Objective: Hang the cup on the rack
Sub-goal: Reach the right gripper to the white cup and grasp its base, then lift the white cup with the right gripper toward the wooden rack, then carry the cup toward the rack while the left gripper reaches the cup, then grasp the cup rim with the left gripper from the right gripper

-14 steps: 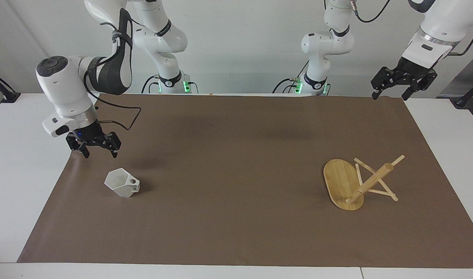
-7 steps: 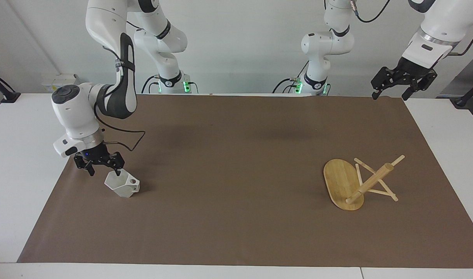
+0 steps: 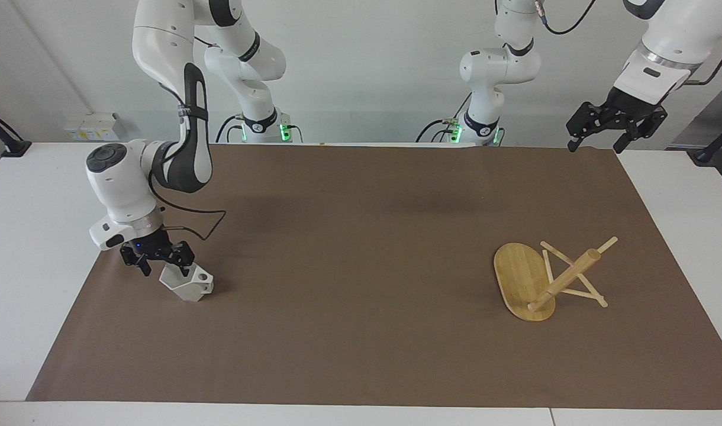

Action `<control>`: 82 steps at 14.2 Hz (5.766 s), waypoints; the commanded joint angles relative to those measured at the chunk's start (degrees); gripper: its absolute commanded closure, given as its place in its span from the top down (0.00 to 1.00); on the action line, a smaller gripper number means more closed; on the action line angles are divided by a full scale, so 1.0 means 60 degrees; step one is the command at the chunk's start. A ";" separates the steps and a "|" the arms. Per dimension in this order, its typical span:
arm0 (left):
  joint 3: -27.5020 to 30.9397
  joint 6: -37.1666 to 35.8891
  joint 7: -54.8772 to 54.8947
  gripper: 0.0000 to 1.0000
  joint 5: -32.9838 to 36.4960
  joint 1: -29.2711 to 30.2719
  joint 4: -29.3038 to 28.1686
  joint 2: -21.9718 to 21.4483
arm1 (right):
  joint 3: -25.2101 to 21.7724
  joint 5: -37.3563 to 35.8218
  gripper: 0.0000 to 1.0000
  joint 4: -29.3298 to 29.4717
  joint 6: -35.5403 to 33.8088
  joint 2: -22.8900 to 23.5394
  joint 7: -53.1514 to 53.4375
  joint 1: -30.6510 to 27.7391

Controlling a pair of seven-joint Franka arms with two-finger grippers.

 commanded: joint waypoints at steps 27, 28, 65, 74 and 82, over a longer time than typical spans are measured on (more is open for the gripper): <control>-0.0050 -0.0043 0.0087 1.00 -0.0067 0.0149 -0.0242 -0.0220 | 0.0465 0.6714 0.00 0.2257 -0.5517 -0.0743 -0.2182 0.0085; -0.0050 -0.0043 0.0087 1.00 -0.0067 0.0149 -0.0242 -0.0220 | 0.0685 0.7170 0.00 0.2213 -0.5502 -0.0786 -0.2386 0.0086; -0.0972 0.2359 -1.5805 1.00 -0.4929 -0.0525 -0.0388 0.0937 | 0.7293 1.2858 0.00 0.1979 0.0518 -0.0509 -0.1524 0.0466; -0.1104 0.2301 -1.6392 1.00 -0.4975 -0.0715 -0.0505 0.0907 | 0.7543 1.2844 0.00 0.1920 0.0548 -0.0523 -0.1509 0.0481; -0.1090 0.2300 -1.6495 0.00 -0.4945 -0.0584 -0.0506 0.0849 | 0.7543 1.2844 0.00 0.1920 0.0548 -0.0523 -0.1363 0.0466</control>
